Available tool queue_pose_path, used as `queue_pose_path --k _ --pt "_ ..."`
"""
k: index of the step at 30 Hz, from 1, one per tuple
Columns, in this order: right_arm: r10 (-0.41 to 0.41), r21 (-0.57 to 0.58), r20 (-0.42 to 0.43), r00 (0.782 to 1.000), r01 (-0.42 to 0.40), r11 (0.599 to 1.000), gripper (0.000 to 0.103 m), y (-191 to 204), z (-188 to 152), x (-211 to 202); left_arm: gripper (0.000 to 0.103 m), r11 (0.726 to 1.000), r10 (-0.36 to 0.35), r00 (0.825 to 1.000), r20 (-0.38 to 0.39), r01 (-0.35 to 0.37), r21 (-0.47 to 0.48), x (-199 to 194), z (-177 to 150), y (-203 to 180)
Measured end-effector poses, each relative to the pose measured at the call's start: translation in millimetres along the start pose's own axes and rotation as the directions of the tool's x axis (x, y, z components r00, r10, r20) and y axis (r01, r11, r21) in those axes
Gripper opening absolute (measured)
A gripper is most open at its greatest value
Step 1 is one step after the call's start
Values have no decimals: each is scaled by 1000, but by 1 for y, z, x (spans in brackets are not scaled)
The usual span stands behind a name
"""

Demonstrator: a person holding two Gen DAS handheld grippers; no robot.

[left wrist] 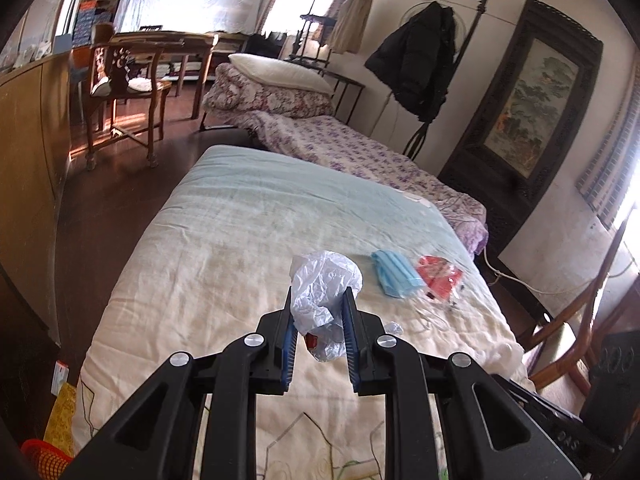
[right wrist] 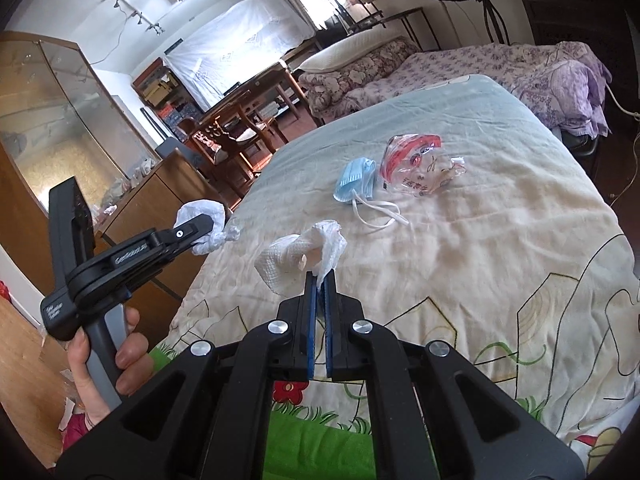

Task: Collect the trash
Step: 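Carry the plastic bag and tissue toward the red wastebasket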

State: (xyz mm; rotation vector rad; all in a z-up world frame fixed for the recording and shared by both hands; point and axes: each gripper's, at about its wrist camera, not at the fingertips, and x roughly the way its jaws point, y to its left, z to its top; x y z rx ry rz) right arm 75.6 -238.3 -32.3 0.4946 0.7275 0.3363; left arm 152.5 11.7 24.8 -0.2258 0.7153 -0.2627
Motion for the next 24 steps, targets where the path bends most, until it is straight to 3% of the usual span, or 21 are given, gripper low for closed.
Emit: queue_pose_path --k 12,24 --pt "-5 2 29 1000 5 1000 5 2 -3 -11 21 998 -61 998 14 60 8 -30 -16 -9" --pt "85 -35 75 994 -83 996 5 36 -13 -49 21 997 -12 994 104 4 75 -108 -22 -12"
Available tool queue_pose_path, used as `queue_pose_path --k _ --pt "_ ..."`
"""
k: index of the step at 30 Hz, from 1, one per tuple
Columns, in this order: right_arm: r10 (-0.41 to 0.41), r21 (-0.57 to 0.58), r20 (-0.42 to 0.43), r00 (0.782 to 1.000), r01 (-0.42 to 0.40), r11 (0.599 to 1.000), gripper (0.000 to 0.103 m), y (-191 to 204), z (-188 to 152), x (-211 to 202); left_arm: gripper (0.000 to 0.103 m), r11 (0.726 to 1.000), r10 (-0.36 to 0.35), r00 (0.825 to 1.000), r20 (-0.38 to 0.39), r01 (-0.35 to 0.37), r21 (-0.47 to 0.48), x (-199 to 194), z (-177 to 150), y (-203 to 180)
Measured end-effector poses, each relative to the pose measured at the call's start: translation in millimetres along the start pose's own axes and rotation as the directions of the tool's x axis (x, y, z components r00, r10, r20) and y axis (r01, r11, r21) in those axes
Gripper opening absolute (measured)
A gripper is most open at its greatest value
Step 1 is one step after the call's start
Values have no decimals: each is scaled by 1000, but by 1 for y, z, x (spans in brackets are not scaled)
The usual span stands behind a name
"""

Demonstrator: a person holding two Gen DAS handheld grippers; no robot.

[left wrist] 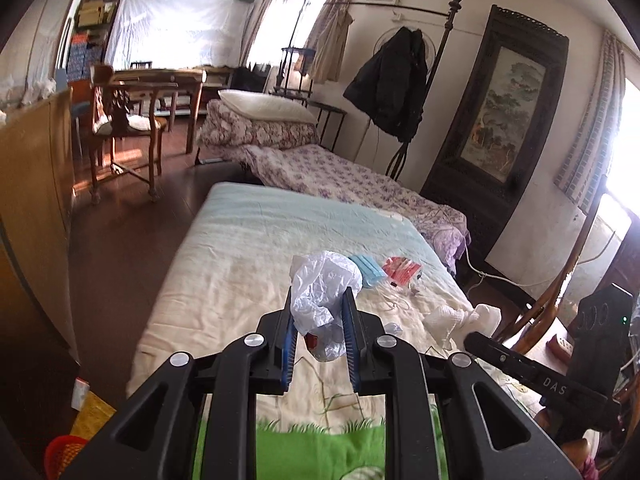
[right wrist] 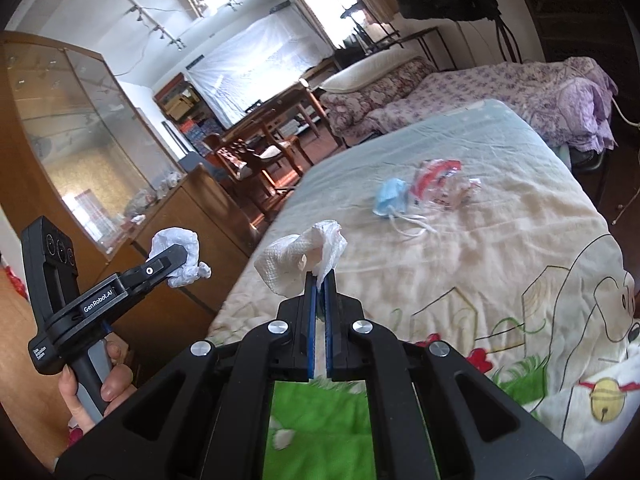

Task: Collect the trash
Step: 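Carry the plastic bag and tissue toward the red wastebasket, then open both grippers over the red wastebasket to drop bag and tissue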

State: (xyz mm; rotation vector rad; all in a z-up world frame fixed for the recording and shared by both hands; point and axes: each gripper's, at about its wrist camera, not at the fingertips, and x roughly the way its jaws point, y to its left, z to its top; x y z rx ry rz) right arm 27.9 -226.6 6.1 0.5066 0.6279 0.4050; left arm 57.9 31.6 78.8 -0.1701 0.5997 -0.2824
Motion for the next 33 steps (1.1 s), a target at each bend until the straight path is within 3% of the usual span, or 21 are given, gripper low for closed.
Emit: queue_pose_path --k 8,16,22,27,28,31,33 --pt "58 -65 16 998 -56 996 5 40 -8 -24 21 999 42 996 74 -42 0 -65 -4 11" --pt "127 -128 13 992 -124 984 5 84 -18 -48 21 990 141 984 109 -140 -12 -126 -28 42" --pt "173 -181 -24 985 -175 968 5 120 -30 -50 21 968 244 967 73 -238 -75 -161 -62 96" --pt "194 -221 -89 977 -209 952 5 147 -46 -37 24 932 323 945 -52 -327 -157 -163 -112 159" --pt "194 -231 -105 975 -213 949 5 152 -50 -33 32 923 337 938 -84 -346 -166 -161 -121 170" --pt "191 -249 -154 969 -225 942 5 165 -60 -22 83 880 386 899 -206 -426 -208 -150 -158 207" --pt "186 -263 -190 964 -233 936 5 174 -69 -12 84 846 417 869 -267 -478 -235 -147 -182 230"
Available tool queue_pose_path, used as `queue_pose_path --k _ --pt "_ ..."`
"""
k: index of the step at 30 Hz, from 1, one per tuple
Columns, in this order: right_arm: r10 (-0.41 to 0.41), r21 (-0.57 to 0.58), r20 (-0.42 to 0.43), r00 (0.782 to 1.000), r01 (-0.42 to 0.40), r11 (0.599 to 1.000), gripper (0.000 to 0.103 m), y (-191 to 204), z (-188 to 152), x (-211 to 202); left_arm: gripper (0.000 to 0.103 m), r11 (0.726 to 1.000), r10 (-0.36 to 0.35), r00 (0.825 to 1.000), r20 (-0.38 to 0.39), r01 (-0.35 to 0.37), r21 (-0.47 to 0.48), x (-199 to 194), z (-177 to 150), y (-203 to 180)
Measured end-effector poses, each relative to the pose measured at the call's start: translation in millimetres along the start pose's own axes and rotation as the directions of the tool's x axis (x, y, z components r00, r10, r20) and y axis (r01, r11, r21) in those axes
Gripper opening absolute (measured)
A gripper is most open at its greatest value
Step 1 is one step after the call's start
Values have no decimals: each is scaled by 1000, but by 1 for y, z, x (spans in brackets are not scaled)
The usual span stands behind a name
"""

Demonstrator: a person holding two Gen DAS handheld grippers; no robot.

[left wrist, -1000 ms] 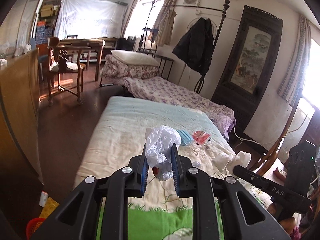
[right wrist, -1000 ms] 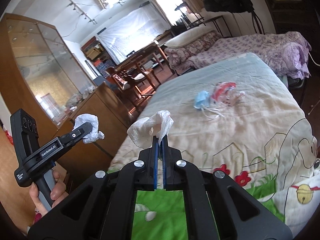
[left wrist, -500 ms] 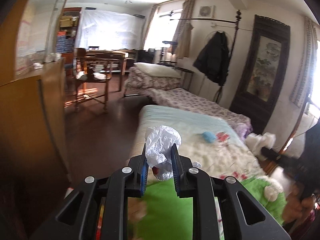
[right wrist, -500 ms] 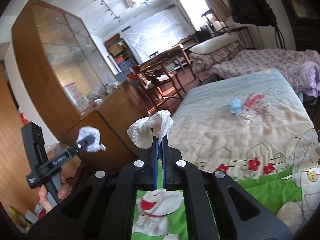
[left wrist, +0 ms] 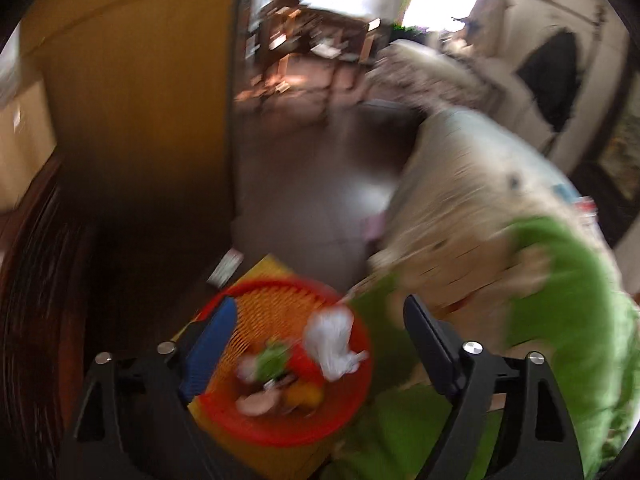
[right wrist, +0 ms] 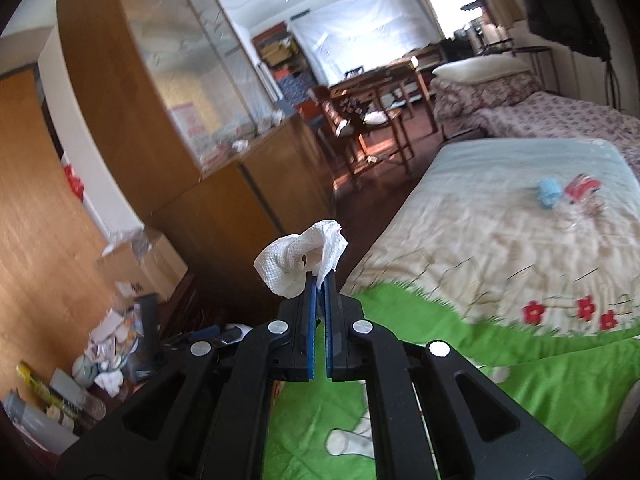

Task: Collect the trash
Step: 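Open both grippers over the red wastebasket to drop bag and tissue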

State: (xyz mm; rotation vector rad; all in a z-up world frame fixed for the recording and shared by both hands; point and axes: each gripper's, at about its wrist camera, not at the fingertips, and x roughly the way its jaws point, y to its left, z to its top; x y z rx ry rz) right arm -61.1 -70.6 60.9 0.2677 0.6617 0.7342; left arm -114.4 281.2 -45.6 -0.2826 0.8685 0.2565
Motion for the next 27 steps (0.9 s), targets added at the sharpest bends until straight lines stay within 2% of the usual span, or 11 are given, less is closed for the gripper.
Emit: queue_pose_path --k 4,8,11,16,19,22,24,27 --pt "9 -35 -65 998 -11 999 5 16 -9 22 86 997 39 999 -27 -41 -65 7 -16 37" --pt "18 -72 -134 991 -28 997 5 35 -20 46 96 984 148 989 12 -146 -100 -4 -22 65" --pt "23 -106 -192 981 -44 993 5 50 -30 64 97 970 197 980 34 -190 -150 -14 -25 89" --pt "32 -159 -306 951 -84 984 5 79 -48 105 97 949 254 966 45 -240 -204 -23 -31 114" --pt "44 -189 -369 928 -121 974 6 101 -54 140 97 942 263 964 39 -248 -226 -22 -36 124" --pt "50 -226 -404 913 -153 962 10 123 -55 175 97 940 266 964 30 -252 -231 -22 -40 132" --pt "41 -242 -408 912 -151 959 28 129 -56 185 97 937 284 958 31 -271 -219 -25 -42 134" --pt "35 -256 -393 919 -147 955 30 129 -58 183 97 936 301 953 41 -286 -204 -28 -43 134"
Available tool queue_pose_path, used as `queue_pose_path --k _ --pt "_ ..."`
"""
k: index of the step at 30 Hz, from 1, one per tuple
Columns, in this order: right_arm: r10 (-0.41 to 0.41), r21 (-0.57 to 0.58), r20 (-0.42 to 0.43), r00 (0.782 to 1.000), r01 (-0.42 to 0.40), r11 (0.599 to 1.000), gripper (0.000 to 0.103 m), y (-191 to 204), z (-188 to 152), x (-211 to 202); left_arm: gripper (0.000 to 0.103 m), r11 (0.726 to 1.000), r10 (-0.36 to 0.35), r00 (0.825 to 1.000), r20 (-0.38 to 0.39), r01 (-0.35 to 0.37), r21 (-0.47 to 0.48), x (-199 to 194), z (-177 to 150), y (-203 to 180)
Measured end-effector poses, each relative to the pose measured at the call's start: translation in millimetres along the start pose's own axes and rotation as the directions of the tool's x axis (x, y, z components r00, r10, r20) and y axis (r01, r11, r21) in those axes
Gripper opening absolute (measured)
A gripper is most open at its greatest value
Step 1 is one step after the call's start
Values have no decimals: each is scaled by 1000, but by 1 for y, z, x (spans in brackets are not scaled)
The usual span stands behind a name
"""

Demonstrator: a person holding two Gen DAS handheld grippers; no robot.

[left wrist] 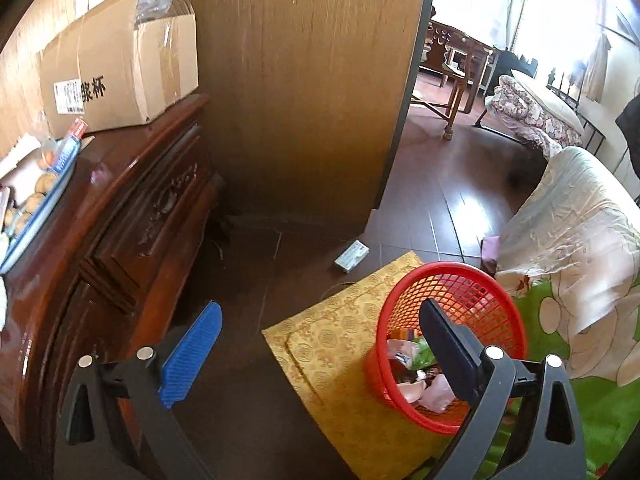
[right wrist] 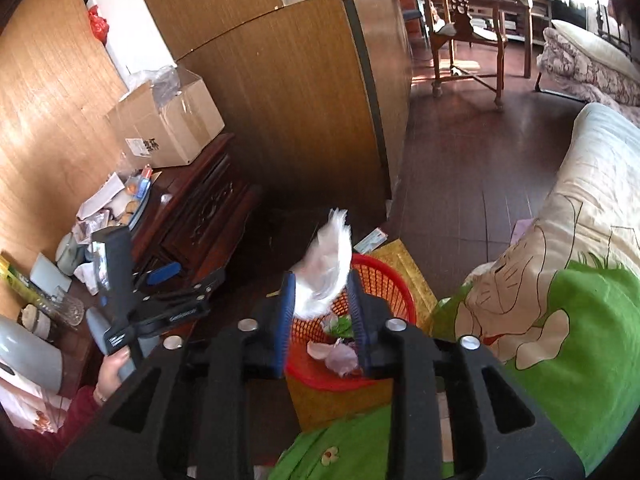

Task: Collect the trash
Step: 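Open both grippers over the red wastebasket to drop bag and tissue, then move both tools back over the quilt toward the blue face mask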

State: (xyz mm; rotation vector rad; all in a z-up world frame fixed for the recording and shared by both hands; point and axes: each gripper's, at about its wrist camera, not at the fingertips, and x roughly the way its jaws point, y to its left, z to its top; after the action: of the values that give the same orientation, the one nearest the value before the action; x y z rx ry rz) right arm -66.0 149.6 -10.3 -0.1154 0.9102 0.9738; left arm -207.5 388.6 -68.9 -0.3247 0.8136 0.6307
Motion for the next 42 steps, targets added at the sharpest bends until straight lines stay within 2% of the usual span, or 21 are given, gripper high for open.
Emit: queue_pose_path --k 5,7,9,12,15,23,29,33,35,38,42 --pt "-29 31 33 999 28 999 30 -12 -4 -15 97 1000 -28 1000 4 28 -2 -4 1 -8" --pt "-38 65 58 998 34 997 30 -21 -6 -27 97 999 -33 999 11 32 25 -9 2 -17" --pt "-49 87 86 995 42 995 35 -28 -8 -38 97 998 -28 999 27 27 55 -16 5 -26" --pt "-90 121 136 987 74 990 42 -39 -13 -58 97 995 -45 998 54 40 92 -31 9 -43" --pt "-109 154 174 979 83 985 44 -51 -17 -76 97 991 -68 996 62 61 116 -40 12 -54" --pt "-202 253 271 941 132 958 53 -98 -41 -129 97 968 -117 990 76 97 232 -67 16 -107" --pt "-316 382 307 898 188 905 60 -154 -71 -166 97 933 -171 983 74 137 333 -84 20 -168" --pt "-408 490 297 863 229 841 61 -204 -97 -191 97 908 -211 976 62 172 382 -90 24 -208" --pt "-429 530 298 853 226 817 61 -219 -106 -199 97 891 -231 971 58 188 414 -94 26 -232" --pt "-488 590 299 820 243 770 61 -245 -123 -217 97 865 -253 966 53 202 459 -98 23 -264" --pt "-517 624 306 799 242 743 63 -263 -132 -229 97 825 -278 959 46 214 523 -103 18 -305"
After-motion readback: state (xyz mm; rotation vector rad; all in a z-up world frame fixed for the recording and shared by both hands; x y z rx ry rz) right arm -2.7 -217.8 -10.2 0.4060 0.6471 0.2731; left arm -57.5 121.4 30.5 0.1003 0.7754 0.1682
